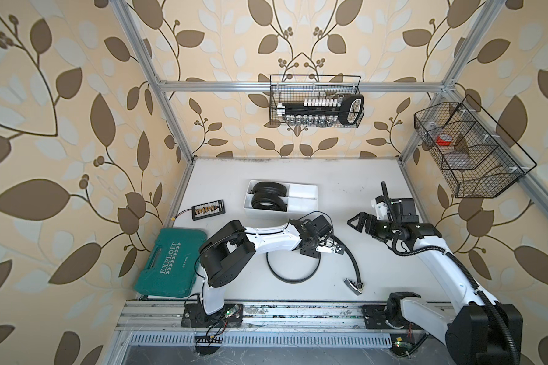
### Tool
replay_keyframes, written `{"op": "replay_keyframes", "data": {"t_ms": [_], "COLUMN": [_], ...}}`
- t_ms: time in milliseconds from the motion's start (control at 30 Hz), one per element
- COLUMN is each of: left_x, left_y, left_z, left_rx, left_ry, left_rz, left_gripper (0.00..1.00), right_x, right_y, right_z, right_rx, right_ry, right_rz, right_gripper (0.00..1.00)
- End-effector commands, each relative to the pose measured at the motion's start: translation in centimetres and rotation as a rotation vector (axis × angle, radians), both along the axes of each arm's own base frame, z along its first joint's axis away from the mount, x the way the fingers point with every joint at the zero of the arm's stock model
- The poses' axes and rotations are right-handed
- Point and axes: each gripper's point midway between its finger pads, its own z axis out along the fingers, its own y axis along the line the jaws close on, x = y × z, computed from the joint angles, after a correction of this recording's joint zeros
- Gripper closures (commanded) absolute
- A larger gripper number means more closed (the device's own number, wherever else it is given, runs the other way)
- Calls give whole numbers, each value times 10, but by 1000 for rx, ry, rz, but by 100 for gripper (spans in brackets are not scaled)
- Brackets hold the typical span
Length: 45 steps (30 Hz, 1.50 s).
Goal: Place the belts into the storage roll
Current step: Roll the belt at the center of the board.
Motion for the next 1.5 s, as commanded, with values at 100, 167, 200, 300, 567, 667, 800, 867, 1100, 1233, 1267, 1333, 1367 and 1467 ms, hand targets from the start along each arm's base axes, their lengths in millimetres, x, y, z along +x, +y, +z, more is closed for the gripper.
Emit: {"op": "replay_keyframes", "data": {"t_ms": [100, 167, 200, 300, 567, 667, 800, 867, 1100, 1233, 1267, 1333, 1367, 1467], "left_x": [-2, -2, -2, -2, 2, -7, -8, -10, -15, -17, -17, -16, -15, -14], "left_y": [-3, -1, 1, 11, 57, 65, 79, 91, 139, 152, 156, 163, 170, 188], "left_z": [-15, -17, -17, -14, 3, 10, 13, 7, -7, -8, -9, -13, -13, -13], "left_rx": [38, 43, 44, 32, 18, -75, -167, -138, -103, -158, -161, -163, -162, -149], "left_ry": [74, 98, 103, 120, 166, 239, 307, 313, 217, 277, 292, 316, 304, 267], "left_rz": [-33, -17, -8, 42, 497, 711, 1071, 1219, 1632, 1764, 1799, 1859, 1915, 2073], "left_gripper": [59, 69, 72, 86, 100, 100, 100, 100, 100, 100, 100, 100, 100, 100], "right_x": [-3, -3, -3, -3, -2, -2, -2, -2, -11, -20, -21, -22, -22, -17], "right_y": [1, -1, -2, -6, -6, -4, -1, 4, 36, 52, 55, 63, 66, 71], "right_z": [-3, 0, 0, 2, 0, -5, -13, -17, -43, -60, -63, -67, -69, -74], "right_rx": [3, -4, -7, -29, -18, -6, -13, -32, -191, -308, -334, -366, -379, -402], "right_ry": [1, -11, -12, -21, -18, -7, 17, 29, 103, 148, 155, 160, 162, 165], "right_rz": [11, 6, 0, -20, -34, -38, -27, -8, 109, 190, 204, 227, 235, 243], "right_gripper": [1, 1, 1, 1, 1, 1, 1, 1, 3, 10, 12, 16, 21, 29]}}
